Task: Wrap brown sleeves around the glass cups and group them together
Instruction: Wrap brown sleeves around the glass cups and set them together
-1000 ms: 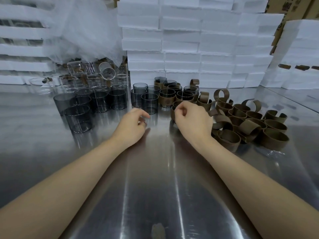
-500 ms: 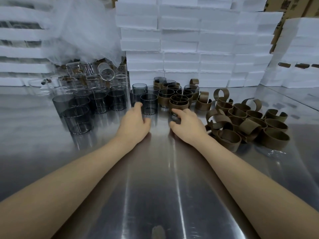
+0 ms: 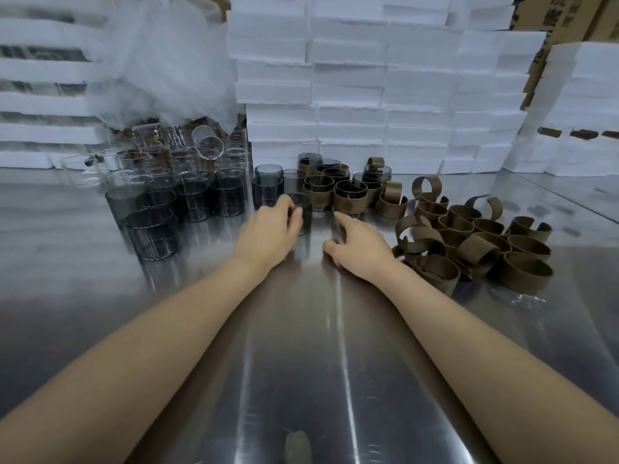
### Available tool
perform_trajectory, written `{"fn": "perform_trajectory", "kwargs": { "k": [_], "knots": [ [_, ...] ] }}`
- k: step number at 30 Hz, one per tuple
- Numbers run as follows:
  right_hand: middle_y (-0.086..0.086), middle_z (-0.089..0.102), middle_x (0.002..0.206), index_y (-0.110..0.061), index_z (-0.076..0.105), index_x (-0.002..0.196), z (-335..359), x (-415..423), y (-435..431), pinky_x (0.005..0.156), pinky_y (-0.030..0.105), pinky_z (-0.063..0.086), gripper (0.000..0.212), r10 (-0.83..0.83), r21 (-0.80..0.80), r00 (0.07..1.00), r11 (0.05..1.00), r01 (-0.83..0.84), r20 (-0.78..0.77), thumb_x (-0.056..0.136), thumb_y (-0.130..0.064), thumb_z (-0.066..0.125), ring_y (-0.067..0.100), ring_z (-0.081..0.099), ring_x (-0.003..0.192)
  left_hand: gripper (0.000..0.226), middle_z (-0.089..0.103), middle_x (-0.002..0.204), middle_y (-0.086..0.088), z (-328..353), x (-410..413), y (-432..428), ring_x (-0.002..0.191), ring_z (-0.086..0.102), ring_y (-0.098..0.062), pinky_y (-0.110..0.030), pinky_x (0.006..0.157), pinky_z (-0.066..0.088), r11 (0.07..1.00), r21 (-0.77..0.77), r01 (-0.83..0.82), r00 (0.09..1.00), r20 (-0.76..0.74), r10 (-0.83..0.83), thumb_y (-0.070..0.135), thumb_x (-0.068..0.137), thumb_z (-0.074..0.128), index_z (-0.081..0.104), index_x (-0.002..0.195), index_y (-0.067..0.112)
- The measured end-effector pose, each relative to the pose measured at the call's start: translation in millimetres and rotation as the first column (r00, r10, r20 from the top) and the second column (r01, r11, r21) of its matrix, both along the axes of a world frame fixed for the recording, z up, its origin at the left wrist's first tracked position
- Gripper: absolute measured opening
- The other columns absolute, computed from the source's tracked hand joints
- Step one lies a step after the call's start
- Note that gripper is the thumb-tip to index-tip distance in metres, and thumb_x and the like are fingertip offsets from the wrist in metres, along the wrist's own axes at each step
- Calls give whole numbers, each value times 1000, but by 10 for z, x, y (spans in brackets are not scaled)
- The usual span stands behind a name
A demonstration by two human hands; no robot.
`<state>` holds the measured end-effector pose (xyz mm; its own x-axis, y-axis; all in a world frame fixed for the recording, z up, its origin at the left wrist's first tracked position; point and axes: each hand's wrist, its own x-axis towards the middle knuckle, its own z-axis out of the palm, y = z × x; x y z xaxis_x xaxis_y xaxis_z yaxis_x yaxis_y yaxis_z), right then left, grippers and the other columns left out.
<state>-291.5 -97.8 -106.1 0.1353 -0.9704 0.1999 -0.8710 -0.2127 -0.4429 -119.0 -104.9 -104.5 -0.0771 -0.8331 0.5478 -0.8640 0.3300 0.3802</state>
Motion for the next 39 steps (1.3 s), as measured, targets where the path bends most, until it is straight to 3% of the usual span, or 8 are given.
{"fn": "perform_trajectory", "kwargs": {
  "k": [4,7,12,18,21,24,29,39],
  "knots": [
    [-2,40,148,-19,21,153,21,-18,40,92,8,38,95,179,31,910,978,-205,375,78,-23,78,7,44,122,24,65,69,-3,-11,-52,223,68,62,-28,-38,60,47,984,-60,170,985,51,-167,32,100,47,59,103,12],
    [-6,44,140,-20,32,150,19,-30,46,73,-8,32,92,260,-32,867,962,-273,424,74,-16,83,-5,45,110,22,63,63,7,-29,-35,338,62,62,-21,-35,58,49,967,-100,236,972,18,-235,35,97,52,63,96,17],
    [-16,58,109,-21,47,124,20,-20,87,78,2,41,71,248,-113,829,969,-221,502,66,-16,88,-4,58,98,28,64,73,10,7,31,323,65,61,-9,-39,70,53,948,2,317,938,-149,-313,40,93,59,58,117,26],
    [-15,60,102,-40,41,106,46,79,155,80,7,45,67,300,-312,766,940,-137,568,63,-19,89,-6,59,95,59,51,121,18,-52,-24,351,94,57,12,-9,70,49,909,84,408,800,-513,-312,41,90,64,37,142,28],
    [-14,60,102,-42,40,105,44,136,155,80,12,48,69,304,-321,760,938,-132,574,63,-16,88,-3,60,94,52,60,131,3,-35,-23,329,105,65,-2,-22,91,52,841,150,520,670,-683,-292,32,90,67,48,137,21],
    [-13,59,106,-41,41,109,32,134,149,81,11,47,70,324,-310,746,936,-164,582,65,-9,86,-4,59,96,48,64,127,1,-2,-3,334,107,67,-14,-39,102,49,817,125,563,598,-743,-299,23,90,69,54,135,21],
    [-14,62,106,-19,53,118,65,150,163,80,6,44,67,340,-283,687,938,-200,642,64,6,84,-11,60,94,24,73,105,4,6,-2,345,92,69,-8,-19,77,54,790,69,609,500,-807,-315,14,97,58,64,116,26],
    [-3,60,108,-10,50,123,92,155,209,86,17,47,73,428,-237,647,900,-365,631,62,25,67,4,60,99,22,69,91,-2,36,-1,335,79,67,-17,-25,72,56,824,55,564,470,-842,-266,27,103,46,48,82,20]
  ]
}}
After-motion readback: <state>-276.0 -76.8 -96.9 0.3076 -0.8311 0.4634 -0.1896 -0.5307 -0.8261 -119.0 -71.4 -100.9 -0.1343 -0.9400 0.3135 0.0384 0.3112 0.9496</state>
